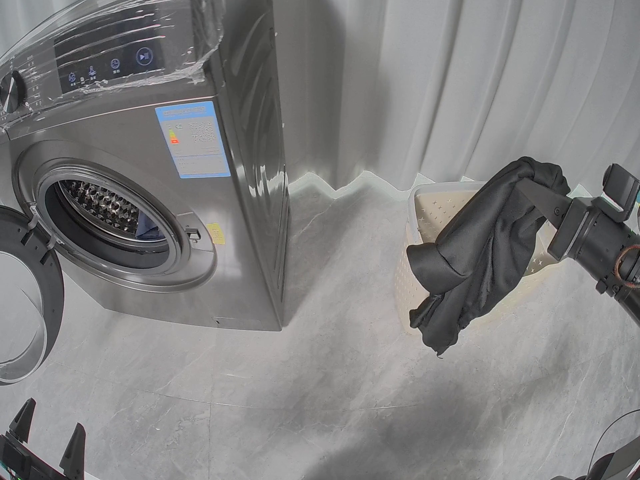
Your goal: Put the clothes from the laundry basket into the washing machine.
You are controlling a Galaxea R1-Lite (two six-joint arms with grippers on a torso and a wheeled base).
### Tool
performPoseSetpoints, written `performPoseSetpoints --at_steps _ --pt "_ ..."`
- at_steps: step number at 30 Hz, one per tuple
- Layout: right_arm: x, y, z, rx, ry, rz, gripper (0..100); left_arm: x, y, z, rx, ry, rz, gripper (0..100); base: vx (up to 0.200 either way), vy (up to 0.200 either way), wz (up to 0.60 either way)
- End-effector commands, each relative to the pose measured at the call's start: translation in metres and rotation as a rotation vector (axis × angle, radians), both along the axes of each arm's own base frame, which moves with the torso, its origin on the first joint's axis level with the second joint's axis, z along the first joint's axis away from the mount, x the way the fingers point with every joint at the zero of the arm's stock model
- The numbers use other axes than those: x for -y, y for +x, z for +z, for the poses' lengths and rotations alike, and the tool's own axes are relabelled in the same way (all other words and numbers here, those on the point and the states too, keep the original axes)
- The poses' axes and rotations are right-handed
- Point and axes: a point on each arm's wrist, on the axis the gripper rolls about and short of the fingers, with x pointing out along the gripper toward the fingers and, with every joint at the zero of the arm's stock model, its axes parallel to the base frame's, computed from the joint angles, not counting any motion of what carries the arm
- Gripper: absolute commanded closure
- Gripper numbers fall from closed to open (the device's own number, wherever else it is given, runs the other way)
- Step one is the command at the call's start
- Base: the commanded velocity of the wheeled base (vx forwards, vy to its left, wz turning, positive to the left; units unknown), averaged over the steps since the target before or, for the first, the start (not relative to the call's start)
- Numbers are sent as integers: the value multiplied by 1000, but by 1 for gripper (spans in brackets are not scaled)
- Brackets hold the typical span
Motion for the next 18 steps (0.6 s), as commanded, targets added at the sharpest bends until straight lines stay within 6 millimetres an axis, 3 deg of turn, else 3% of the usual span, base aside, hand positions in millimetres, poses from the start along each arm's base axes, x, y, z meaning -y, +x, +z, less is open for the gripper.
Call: performPoseSetpoints --at_steps 1,15,18 --pt "-2 3 -3 -7 -4 3 100 0 0 -5 -1 0 -1 0 0 200 0" --pt "1 11 -6 -28 -7 -49 100 0 0 -5 -1 1 0 0 0 200 0" --pt "4 19 -9 -44 -5 -112 100 0 0 -5 -1 0 0 0 0 0 0"
